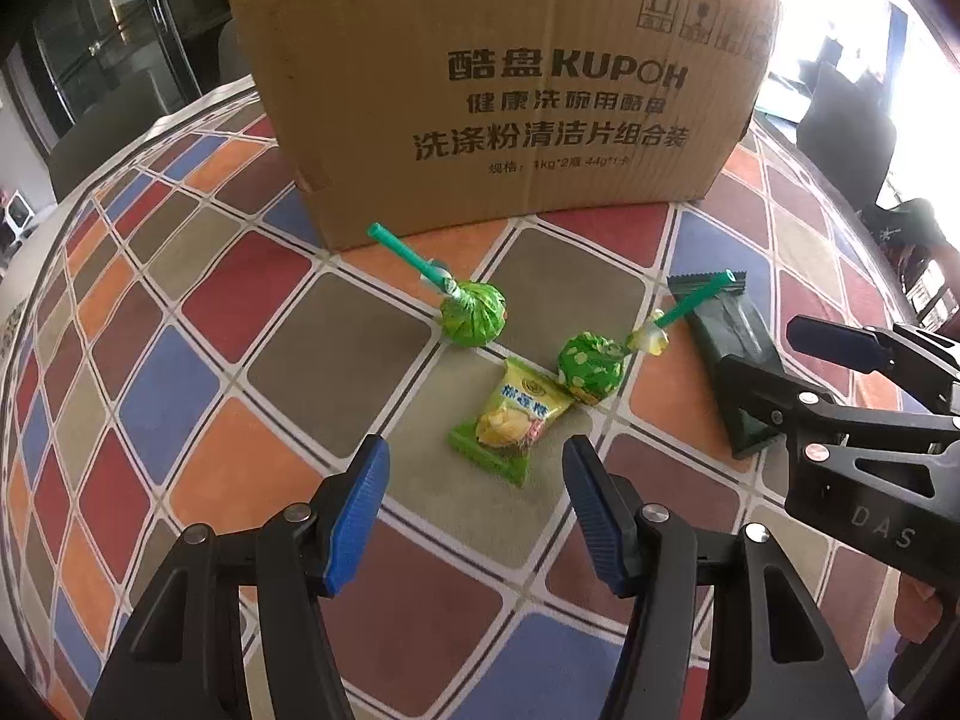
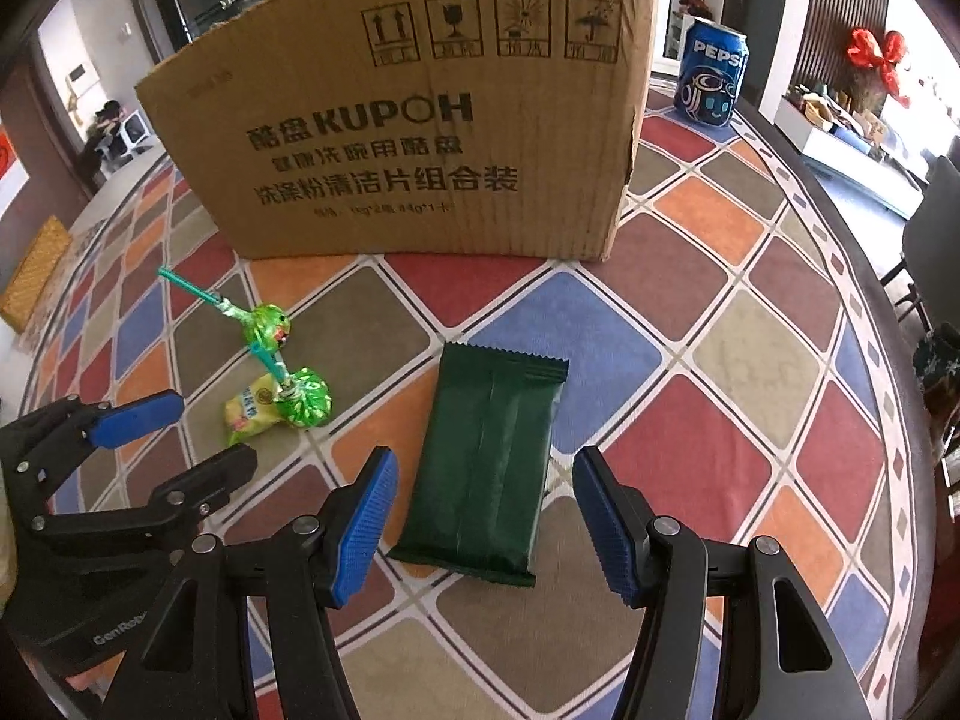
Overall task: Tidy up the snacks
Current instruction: 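Move both tools back over the green bar and yellow candy, then grasp the yellow durian candy with the left tool while the right tool grasps the green bar, then carry the yellow candy and green bar into the box and open both tools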
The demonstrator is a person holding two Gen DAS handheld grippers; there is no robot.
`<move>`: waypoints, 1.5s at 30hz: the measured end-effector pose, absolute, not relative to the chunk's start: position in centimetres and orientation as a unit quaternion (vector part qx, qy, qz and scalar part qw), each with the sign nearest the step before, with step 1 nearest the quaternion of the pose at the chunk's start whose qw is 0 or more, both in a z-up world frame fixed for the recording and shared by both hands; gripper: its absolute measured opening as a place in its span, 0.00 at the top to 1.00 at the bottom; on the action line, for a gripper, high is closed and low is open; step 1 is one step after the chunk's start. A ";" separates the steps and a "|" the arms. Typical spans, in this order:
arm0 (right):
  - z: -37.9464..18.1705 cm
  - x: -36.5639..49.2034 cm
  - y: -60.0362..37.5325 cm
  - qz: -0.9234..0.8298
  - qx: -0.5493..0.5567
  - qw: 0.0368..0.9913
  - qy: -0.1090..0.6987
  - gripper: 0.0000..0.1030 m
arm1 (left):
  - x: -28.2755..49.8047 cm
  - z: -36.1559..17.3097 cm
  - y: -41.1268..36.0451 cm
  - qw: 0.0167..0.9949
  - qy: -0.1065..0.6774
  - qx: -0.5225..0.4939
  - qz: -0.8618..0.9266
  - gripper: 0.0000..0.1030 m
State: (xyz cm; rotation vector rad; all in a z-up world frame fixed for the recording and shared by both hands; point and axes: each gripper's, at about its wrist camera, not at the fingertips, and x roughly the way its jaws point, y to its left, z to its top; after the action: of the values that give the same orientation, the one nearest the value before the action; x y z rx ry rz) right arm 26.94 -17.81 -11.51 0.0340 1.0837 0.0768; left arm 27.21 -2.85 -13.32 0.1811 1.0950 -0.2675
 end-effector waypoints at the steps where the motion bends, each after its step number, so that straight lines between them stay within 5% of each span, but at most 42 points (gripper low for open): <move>1: -11.6 27.0 -17.8 0.035 0.017 0.855 0.517 0.40 | 27.3 -13.4 -2.9 0.841 0.519 0.085 -0.127 0.43; 9: -12.3 27.7 -17.8 0.036 0.021 0.853 0.521 0.40 | 28.2 -13.5 -3.5 0.841 0.517 0.088 -0.131 0.43; 19: -12.6 28.3 -17.6 0.033 0.012 0.854 0.519 0.40 | 29.0 -13.7 -3.0 0.840 0.523 0.056 -0.134 0.76; 25: -12.7 28.0 -16.8 0.038 -0.005 0.858 0.512 0.42 | 28.6 -13.6 -2.8 0.842 0.522 0.042 -0.132 0.78; 29: -12.7 27.7 -16.6 0.033 -0.018 0.863 0.503 0.54 | 28.0 -13.0 -2.6 0.846 0.516 0.033 -0.127 0.78; 45: -9.9 25.8 -16.9 0.046 0.002 0.881 0.471 0.55 | 25.3 -8.6 -2.5 0.874 0.471 0.019 -0.121 0.78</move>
State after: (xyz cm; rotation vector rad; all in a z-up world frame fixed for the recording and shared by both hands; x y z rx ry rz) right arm 25.80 -16.88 -9.94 0.0039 0.9807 0.0965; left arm 25.32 -2.48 -8.57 0.0400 0.9839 -0.2518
